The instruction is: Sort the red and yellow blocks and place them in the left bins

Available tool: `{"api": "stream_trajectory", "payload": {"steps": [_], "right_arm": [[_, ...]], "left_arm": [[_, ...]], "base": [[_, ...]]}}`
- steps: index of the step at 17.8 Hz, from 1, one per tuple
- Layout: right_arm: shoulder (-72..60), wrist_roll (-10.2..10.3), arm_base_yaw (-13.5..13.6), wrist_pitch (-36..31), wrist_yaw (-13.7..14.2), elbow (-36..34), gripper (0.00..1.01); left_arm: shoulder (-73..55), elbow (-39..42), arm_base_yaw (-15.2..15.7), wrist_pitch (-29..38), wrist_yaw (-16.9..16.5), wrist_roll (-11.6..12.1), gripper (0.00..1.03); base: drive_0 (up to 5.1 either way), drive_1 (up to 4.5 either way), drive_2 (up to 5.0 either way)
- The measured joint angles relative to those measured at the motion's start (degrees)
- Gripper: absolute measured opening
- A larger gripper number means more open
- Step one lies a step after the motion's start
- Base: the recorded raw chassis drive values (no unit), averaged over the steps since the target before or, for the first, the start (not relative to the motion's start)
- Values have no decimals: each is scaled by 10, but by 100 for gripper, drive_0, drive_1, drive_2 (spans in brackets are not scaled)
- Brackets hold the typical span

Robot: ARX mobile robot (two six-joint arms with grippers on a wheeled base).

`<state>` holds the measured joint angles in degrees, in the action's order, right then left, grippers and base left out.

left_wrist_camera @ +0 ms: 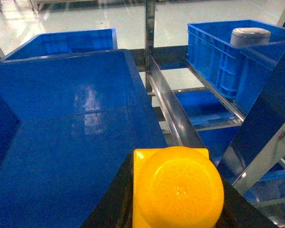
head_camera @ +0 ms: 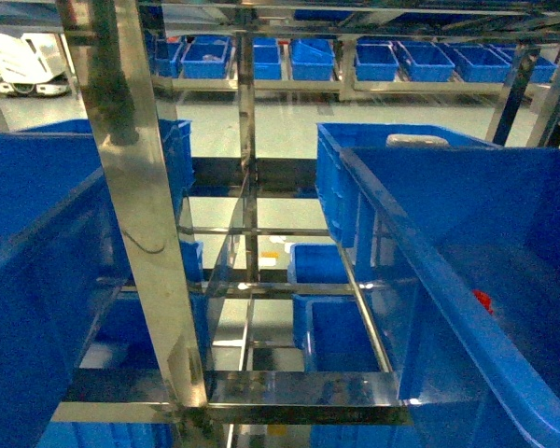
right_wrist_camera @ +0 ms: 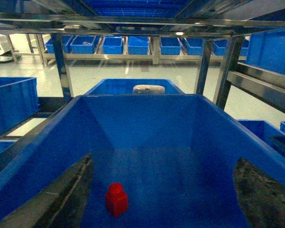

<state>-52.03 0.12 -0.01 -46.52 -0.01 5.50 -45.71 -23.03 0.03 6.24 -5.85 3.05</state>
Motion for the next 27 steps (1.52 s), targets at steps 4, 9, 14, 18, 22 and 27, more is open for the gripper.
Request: {"api": "stream_trajectory", "payload": {"steps": [4, 9, 14, 18, 22, 27], "right_arm": [[0, 0, 0, 0, 0, 0, 98], [0, 0, 0, 0, 0, 0, 98], [0, 0, 0, 0, 0, 0, 98], [0, 0, 0, 0, 0, 0, 98], [0, 0, 0, 0, 0, 0, 98], [0, 0, 0, 0, 0, 0, 98]], "left_arm": [[-18, -3, 74, -35, -20, 6, 26], [-91, -22, 207, -7, -104, 57, 26], [-203, -53, 179, 48, -96, 97, 26], [-310, -110, 134, 84, -54, 99, 26], [-425, -172, 118, 86, -10, 111, 26], [-505, -237, 76, 88, 18, 139, 26]], "base": [[0, 0, 0], [0, 0, 0], [0, 0, 0], [0, 0, 0], [0, 0, 0], [0, 0, 0]]}}
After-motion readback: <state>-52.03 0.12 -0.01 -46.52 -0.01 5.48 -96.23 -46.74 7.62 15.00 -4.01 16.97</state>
